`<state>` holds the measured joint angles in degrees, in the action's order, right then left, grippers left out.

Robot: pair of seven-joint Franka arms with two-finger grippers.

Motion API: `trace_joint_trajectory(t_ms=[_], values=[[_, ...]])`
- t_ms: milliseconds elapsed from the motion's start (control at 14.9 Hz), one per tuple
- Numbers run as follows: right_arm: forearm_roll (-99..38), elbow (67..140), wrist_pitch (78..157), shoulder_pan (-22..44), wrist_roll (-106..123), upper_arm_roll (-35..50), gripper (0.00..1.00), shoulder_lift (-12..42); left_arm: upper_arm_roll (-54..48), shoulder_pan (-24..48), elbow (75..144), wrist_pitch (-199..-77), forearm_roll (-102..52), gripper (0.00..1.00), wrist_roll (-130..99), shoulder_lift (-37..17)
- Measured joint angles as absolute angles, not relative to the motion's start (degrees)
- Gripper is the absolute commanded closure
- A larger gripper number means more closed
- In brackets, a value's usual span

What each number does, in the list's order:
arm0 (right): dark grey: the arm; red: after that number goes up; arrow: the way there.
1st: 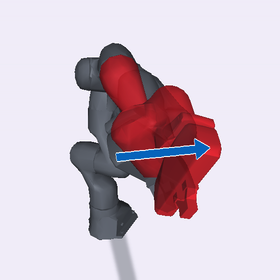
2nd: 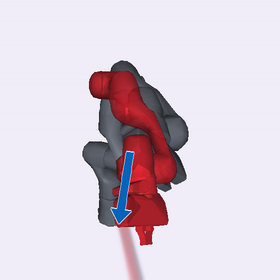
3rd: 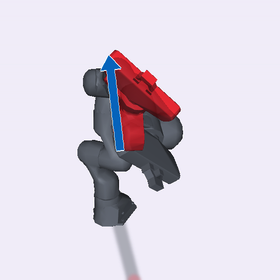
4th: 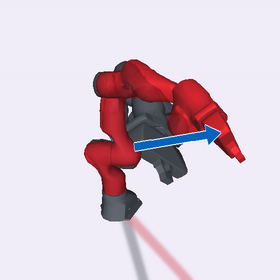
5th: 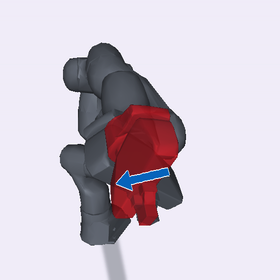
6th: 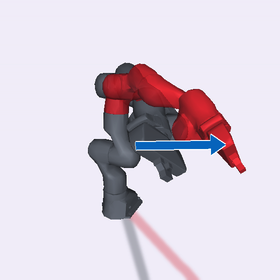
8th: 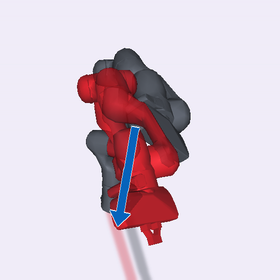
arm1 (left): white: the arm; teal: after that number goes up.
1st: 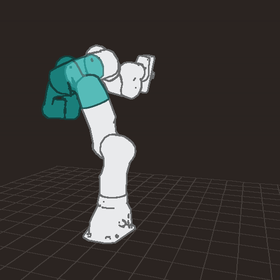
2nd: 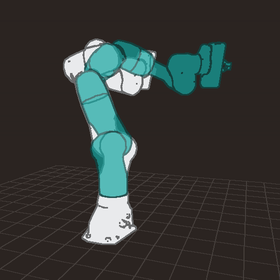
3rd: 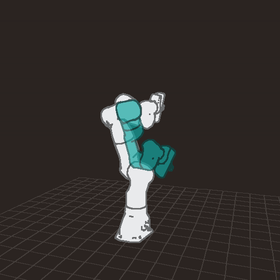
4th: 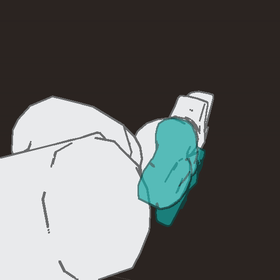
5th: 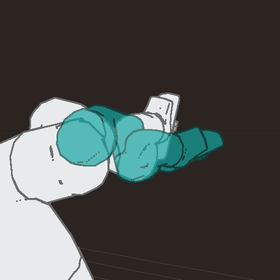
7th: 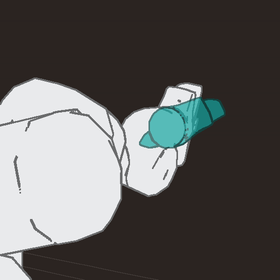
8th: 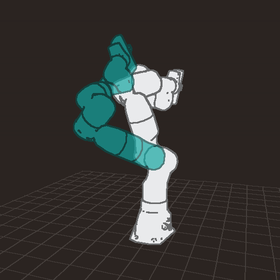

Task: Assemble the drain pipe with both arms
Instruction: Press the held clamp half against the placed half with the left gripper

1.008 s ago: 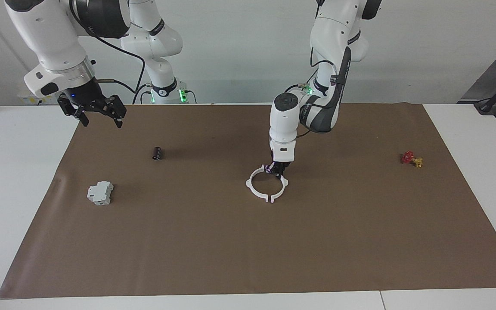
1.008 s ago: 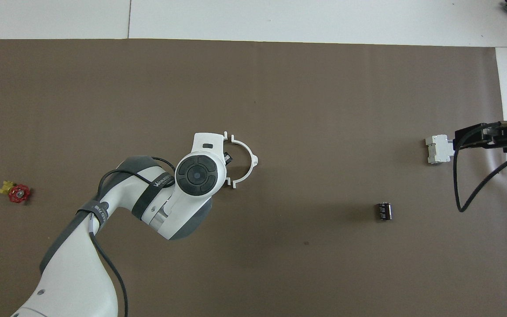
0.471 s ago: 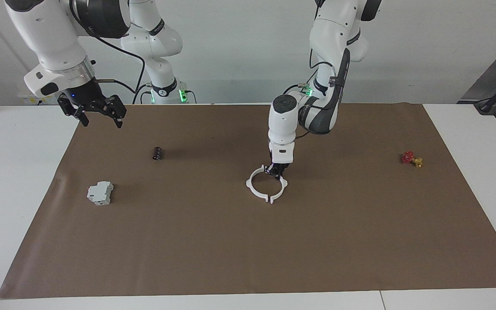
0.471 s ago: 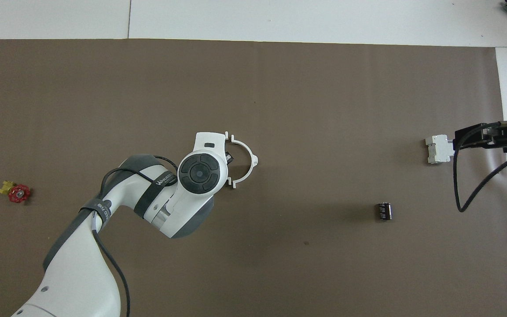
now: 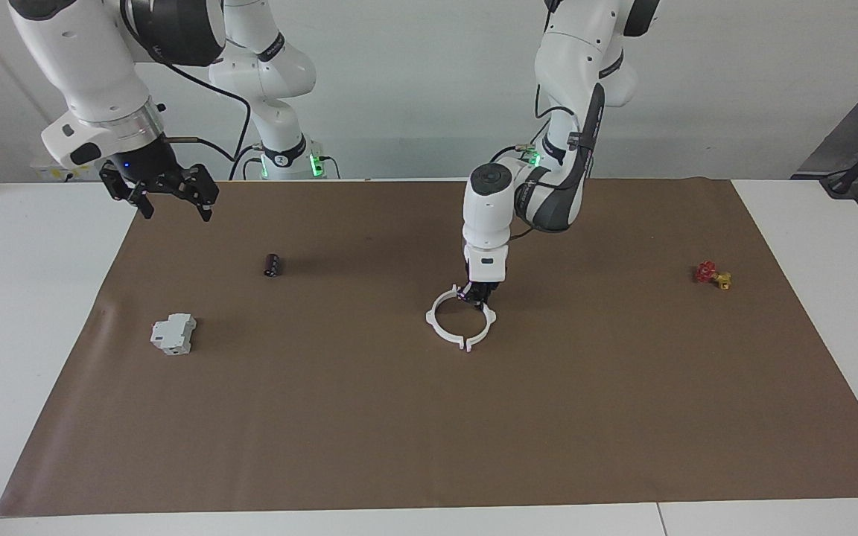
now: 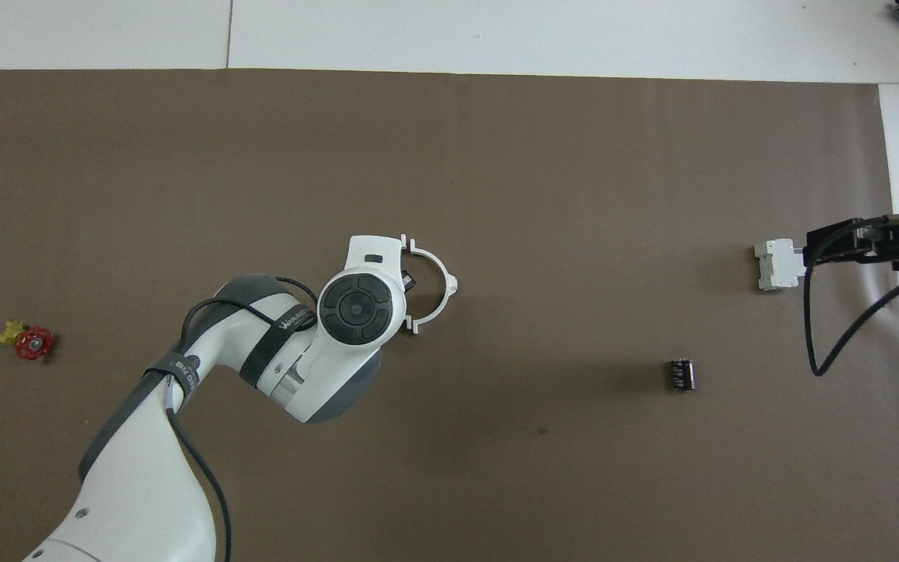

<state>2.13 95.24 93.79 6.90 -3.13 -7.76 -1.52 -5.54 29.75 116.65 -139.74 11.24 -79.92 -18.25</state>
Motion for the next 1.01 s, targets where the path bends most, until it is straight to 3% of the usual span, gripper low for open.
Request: trace_joint_trajectory(t_ms=[1008], values=[[2.13, 95.24, 93.79, 6.9, -3.13, -7.76, 0.0, -1.52, -5.59, 29.76, 116.63, -139.74, 14.1, 1.0, -79.92, -18.35]])
